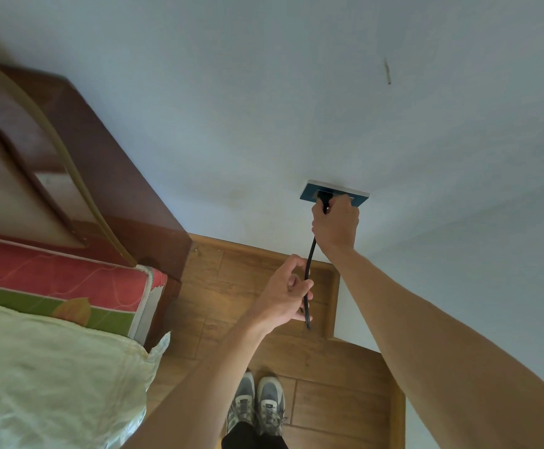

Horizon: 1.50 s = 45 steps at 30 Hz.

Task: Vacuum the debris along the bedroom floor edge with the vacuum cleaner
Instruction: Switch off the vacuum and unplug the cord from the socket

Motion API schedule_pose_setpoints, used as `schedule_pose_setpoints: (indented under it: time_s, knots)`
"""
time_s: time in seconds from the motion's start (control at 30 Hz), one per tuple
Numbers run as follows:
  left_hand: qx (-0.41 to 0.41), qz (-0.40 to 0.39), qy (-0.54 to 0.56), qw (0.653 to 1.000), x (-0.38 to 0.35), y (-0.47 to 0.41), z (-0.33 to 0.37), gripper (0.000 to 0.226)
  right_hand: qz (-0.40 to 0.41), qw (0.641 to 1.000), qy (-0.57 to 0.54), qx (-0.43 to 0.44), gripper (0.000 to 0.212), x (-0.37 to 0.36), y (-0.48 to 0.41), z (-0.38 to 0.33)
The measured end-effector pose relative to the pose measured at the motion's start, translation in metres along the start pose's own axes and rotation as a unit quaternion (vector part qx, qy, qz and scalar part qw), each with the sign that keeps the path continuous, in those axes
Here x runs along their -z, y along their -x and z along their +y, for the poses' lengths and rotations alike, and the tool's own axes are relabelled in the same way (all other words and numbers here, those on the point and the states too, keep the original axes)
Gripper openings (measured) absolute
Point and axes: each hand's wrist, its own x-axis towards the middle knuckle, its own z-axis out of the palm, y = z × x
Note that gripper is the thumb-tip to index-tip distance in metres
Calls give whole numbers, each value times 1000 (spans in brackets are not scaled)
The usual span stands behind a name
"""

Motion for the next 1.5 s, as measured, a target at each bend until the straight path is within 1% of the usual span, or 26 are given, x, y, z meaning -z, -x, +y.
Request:
schedule_pose_setpoints:
  time_s: [0.37, 0.5, 0.6, 0.73, 0.83, 0.87, 1.0, 1.1, 1.27, 1.37, 1.5]
  knots:
    - [-1, -1, 10, 1000, 0, 3, 0, 19, -9, 999, -39, 5, 24, 5, 8, -5]
    - [-3, 0, 15, 1000, -3, 2, 0, 20, -5, 1000, -25, 17, 23, 6, 8, -7]
    - [-3, -9, 9, 1000, -8, 3, 3, 23, -21, 999, -20, 29, 23, 9, 6, -5]
    - [9, -13, 3, 1000, -6, 2, 5, 19, -14, 999, -32, 15, 21, 8, 9, -9]
    - [36, -53, -73, 995, -4, 16, -13, 13, -40, 999, 16, 0, 20, 5, 36, 9]
    - [46, -59, -81, 994, -4, 24, -23, 14, -54, 998, 21, -11, 19, 7, 49, 19]
    - [56, -38, -22, 997, -5, 53, -47, 15, -72, 997, -4, -17, 17, 14, 80, 35]
    - [43, -43, -19, 998, -8, 61, -44, 16, -70, 996, -51, -11, 16, 18, 85, 19]
    - [25, -20, -22, 999, -10, 75, -30, 12, -69, 993, -94, 3, 15, 37, 95, -11]
    - [15, -4, -32, 999, -15, 89, -14, 15, -61, 993, -97, 28, 15, 58, 101, -33]
    - [-15, 33, -9, 999, -17, 106, 9, 14, -66, 987, -121, 80, 20, 76, 105, -70]
